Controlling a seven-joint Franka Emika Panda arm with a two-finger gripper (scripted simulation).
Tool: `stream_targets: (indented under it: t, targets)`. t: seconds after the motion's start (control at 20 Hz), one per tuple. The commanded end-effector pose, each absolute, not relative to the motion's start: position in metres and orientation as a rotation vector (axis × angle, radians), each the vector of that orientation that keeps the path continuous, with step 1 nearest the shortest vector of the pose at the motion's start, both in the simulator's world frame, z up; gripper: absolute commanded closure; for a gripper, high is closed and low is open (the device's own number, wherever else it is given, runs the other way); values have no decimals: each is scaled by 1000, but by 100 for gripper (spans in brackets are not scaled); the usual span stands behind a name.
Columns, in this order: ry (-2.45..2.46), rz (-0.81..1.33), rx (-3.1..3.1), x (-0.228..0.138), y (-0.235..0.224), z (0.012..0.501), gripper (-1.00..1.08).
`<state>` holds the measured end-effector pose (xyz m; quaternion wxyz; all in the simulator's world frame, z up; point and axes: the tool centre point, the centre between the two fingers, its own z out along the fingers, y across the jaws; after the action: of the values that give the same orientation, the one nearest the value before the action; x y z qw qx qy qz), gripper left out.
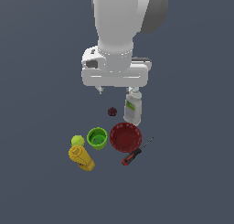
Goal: Pick up a designated object from a clutter of objects.
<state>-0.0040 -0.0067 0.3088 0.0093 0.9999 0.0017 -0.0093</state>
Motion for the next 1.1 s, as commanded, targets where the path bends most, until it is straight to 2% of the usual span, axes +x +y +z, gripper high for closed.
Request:
stream_targets:
  t: [0.0, 0.65, 1.05]
  targets:
    - [5, -29, 3123, -4, -7, 309, -92]
    - [58, -44, 3123, -7, -6, 311, -92]
    - [-32, -40, 3124, 4, 1, 299, -92]
